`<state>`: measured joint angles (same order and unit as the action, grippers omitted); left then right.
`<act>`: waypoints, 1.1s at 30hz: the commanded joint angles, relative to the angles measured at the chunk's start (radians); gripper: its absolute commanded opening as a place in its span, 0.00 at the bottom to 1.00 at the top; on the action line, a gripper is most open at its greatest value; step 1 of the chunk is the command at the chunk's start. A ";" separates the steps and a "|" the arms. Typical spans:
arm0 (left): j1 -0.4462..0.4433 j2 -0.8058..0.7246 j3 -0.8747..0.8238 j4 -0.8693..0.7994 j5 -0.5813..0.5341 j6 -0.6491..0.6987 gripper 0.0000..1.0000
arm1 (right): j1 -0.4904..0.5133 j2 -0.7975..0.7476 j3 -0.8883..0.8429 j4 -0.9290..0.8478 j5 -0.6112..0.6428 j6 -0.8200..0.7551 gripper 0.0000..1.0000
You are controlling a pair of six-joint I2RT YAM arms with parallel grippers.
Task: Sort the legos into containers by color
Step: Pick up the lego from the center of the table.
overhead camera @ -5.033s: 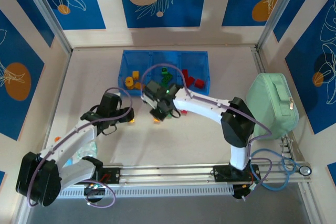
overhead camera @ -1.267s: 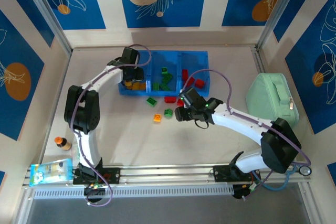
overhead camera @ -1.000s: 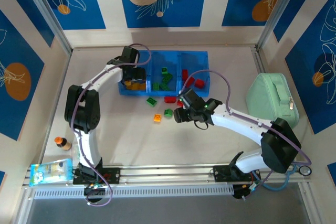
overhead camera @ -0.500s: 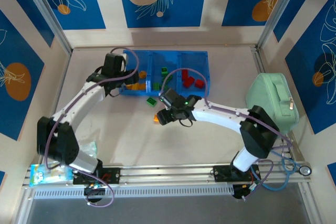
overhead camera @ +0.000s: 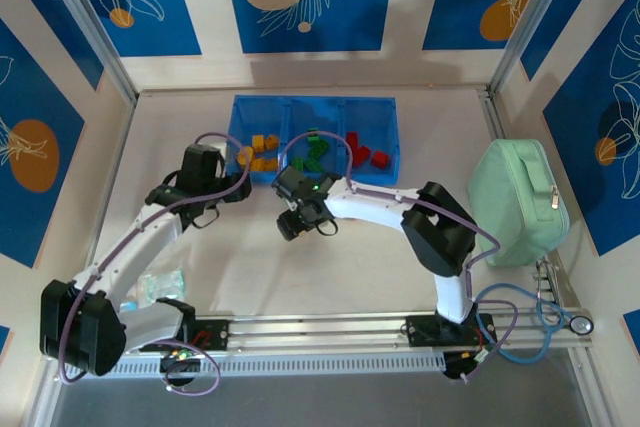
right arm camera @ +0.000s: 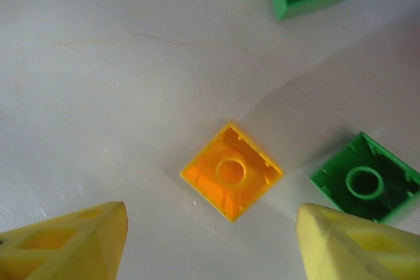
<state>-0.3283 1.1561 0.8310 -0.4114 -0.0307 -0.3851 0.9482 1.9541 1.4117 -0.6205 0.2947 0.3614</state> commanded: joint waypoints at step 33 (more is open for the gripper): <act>0.005 -0.154 -0.238 0.023 0.031 -0.135 0.57 | -0.007 0.082 0.276 -0.159 0.022 -0.047 0.25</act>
<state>-0.3283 1.0290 0.6331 -0.3985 -0.0269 -0.4751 0.9501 2.0750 1.5982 -0.7544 0.3050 0.3515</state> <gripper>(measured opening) 0.576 0.251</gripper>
